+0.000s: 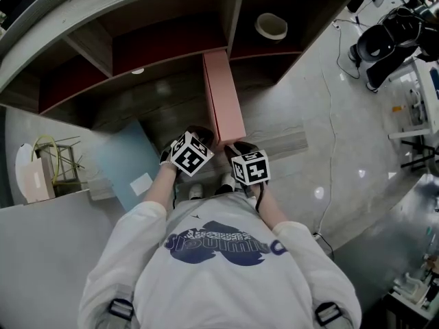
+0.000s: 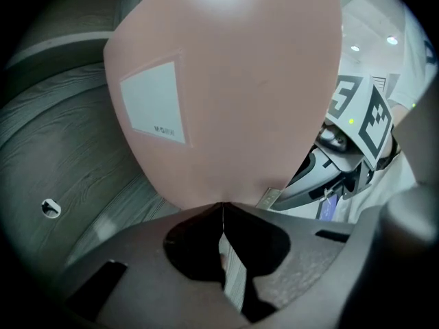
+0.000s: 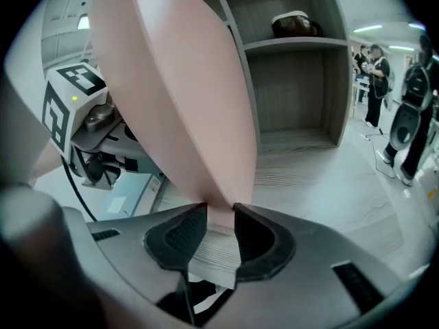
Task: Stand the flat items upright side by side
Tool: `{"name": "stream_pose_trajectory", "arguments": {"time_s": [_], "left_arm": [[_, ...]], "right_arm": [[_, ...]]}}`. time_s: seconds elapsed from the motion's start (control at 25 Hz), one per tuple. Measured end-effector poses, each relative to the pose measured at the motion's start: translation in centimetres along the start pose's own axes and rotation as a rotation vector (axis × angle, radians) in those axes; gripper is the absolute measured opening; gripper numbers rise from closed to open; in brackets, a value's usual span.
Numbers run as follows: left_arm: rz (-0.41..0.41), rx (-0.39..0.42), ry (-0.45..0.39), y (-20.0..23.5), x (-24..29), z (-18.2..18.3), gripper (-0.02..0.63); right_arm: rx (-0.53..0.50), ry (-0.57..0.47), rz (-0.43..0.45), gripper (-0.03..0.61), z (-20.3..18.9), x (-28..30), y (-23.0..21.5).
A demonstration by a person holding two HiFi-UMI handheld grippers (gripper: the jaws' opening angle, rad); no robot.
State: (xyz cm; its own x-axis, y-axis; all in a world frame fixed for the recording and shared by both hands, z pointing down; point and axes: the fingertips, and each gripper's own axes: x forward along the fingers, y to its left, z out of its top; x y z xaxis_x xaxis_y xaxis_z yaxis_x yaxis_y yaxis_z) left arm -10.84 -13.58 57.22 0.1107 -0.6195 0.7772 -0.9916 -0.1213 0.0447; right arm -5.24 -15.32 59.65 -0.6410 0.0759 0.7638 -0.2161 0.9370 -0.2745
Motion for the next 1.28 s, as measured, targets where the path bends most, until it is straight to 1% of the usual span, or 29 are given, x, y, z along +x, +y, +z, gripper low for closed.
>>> {"name": "stream_pose_trajectory", "arguments": {"time_s": [0.12, 0.2, 0.28, 0.4, 0.64, 0.8, 1.0, 1.28], "left_arm": [[0.01, -0.029, -0.016, 0.3, -0.2, 0.6, 0.011], [0.02, -0.031, -0.018, 0.2, -0.4, 0.7, 0.011], [0.029, -0.032, -0.018, -0.1, -0.7, 0.6, 0.011], [0.041, -0.057, -0.02, -0.5, -0.8, 0.4, 0.011], [0.079, -0.113, 0.012, -0.7, -0.2, 0.0, 0.011], [0.085, -0.141, 0.01, -0.2, 0.2, 0.3, 0.011], [0.085, -0.148, 0.007, 0.6, 0.7, 0.8, 0.011], [0.103, -0.172, 0.0, 2.1, 1.2, 2.1, 0.008]], "right_arm": [[0.072, -0.034, -0.018, 0.118, 0.7, 0.2, -0.6], [0.088, -0.041, -0.015, 0.118, 1.0, 0.4, -0.6], [0.088, -0.044, -0.012, 0.118, 1.2, 0.6, -0.6], [0.091, -0.05, -0.01, 0.118, 1.6, 0.9, -0.7], [0.078, -0.041, -0.014, 0.117, 2.1, 1.2, -0.8], [0.075, -0.025, 0.0, 0.117, 2.5, 1.4, -1.1], [0.075, -0.022, -0.011, 0.117, 3.3, 1.8, -1.6], [0.101, -0.055, -0.034, 0.112, 5.3, 2.4, -2.6]]}}
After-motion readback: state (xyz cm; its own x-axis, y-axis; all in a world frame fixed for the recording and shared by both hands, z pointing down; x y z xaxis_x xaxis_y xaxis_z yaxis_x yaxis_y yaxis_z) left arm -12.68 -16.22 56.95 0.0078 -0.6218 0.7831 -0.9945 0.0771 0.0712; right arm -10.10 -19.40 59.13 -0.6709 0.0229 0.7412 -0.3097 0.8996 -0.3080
